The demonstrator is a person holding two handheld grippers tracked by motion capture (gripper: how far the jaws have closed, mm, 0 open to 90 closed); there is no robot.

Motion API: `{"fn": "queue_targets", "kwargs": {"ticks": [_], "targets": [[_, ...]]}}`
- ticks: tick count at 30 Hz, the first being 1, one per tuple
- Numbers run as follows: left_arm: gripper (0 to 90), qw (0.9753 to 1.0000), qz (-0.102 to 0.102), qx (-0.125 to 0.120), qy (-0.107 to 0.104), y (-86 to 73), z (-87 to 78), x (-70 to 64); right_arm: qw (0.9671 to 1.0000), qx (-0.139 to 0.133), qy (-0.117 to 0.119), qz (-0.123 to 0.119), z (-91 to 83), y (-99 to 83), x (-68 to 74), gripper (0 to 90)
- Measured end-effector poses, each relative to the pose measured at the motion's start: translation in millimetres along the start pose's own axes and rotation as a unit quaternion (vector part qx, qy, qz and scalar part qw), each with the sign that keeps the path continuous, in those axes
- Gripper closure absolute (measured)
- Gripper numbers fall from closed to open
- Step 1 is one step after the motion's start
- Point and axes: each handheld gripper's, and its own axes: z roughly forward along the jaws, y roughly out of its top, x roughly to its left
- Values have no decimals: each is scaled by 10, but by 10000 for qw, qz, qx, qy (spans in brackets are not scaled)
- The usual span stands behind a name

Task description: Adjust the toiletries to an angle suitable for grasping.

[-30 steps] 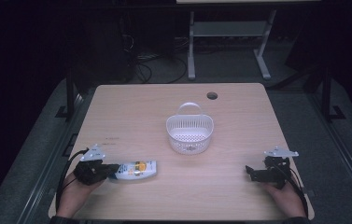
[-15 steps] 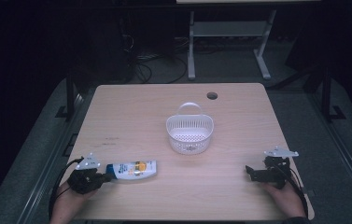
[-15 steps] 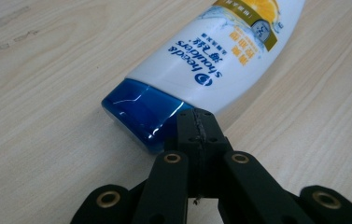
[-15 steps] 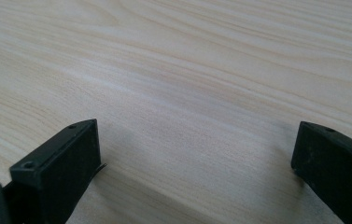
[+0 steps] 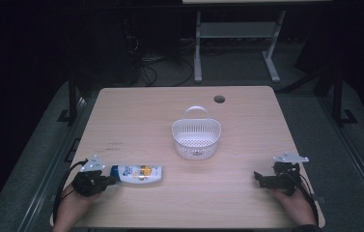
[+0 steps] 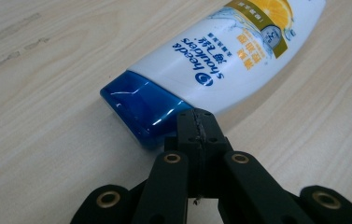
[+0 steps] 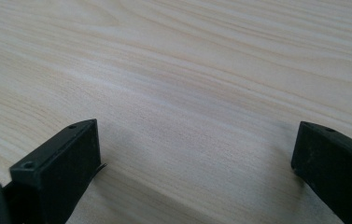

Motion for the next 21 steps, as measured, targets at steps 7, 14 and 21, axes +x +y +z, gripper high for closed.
{"fn": "queue_targets", "kwargs": {"ticks": [7,14,21], "targets": [[900,9999,18,-53,112,93,70,79,10000,1,0,1,0,0,0,8],[900,9996,9,-112,278,222,175,174,10000,1,0,1,0,0,0,8],[900,9993,-70,-197,306,332,278,256,10000,2,-1,0,0,0,0,8]]}}
